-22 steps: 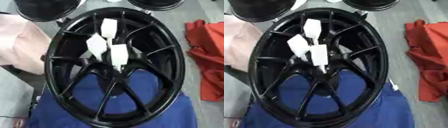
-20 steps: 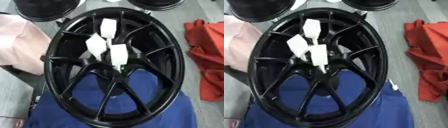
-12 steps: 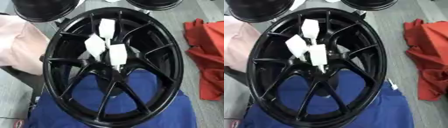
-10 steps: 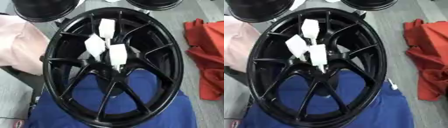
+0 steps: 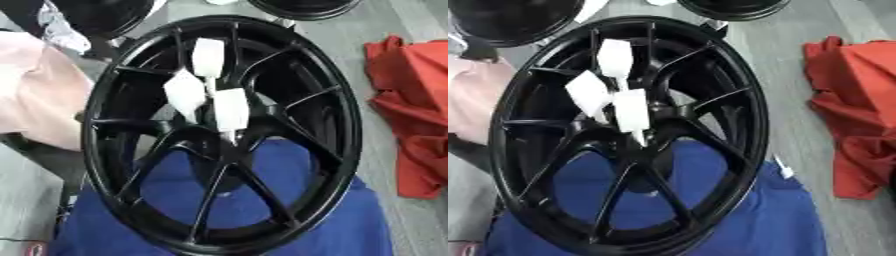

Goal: Pull the pin out of the wheel hub.

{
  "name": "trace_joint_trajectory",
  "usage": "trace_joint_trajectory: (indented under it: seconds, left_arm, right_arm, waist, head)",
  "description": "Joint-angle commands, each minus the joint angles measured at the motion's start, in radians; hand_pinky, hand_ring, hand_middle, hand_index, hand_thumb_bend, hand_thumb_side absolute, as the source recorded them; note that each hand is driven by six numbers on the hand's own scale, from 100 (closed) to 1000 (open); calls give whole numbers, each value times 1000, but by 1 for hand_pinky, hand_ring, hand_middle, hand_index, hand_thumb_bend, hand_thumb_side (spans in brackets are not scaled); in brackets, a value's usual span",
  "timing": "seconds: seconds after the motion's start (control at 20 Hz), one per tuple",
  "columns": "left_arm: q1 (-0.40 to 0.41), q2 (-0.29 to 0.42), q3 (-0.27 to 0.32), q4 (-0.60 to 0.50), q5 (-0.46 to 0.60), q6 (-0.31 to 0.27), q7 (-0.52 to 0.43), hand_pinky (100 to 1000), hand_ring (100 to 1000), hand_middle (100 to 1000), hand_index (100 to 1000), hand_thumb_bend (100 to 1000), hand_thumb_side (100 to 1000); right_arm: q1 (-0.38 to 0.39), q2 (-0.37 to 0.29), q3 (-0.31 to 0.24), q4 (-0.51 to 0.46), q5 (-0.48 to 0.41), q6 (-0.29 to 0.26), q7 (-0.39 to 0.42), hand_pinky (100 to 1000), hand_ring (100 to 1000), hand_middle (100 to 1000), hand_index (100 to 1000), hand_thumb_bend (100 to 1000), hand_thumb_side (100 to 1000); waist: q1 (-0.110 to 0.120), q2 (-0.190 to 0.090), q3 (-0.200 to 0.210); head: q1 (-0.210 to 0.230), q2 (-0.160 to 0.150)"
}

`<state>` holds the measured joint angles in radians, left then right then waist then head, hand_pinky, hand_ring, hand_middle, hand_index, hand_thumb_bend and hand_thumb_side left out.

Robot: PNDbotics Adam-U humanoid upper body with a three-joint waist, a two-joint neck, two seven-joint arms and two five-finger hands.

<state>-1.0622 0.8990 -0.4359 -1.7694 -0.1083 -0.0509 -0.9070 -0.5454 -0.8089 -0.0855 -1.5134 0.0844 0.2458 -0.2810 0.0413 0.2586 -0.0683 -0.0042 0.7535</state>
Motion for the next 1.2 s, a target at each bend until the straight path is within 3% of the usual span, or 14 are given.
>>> trace_joint_trajectory:
  seconds: [0.05,0.55,0.8,1.2]
  left_arm:
    - [-19,13,-13,7,-53,-21,0,752,629,744,867,600,219]
    - [-38,-43,-53,87,-115,-91,0,730,612,780,863,639,210]
    - [-51,-64,-63,119,-127,-98,0,749,686,778,865,629,228]
    - [-71,-104,-76,164,-112,-103,0,719,642,709,810,541,214]
  right_arm:
    - [-16,-35,-6,-14,4,-3,3,820,684,728,762,100,811]
    - [-16,-30,-7,-12,-1,-4,-5,819,681,725,759,100,812]
    - [-19,-28,-5,-12,-4,-6,-9,819,678,723,759,100,812]
    - [-22,-25,-5,-12,-5,-6,-14,818,676,722,758,100,812]
  waist:
    - [-2,-19,-3]
    - [-3,-11,-5]
    - [-4,-8,-6]
    - [-5,-5,-12]
  head:
    - [-4,-15]
    - [13,-14]
    - [19,-8]
    - [26,-7]
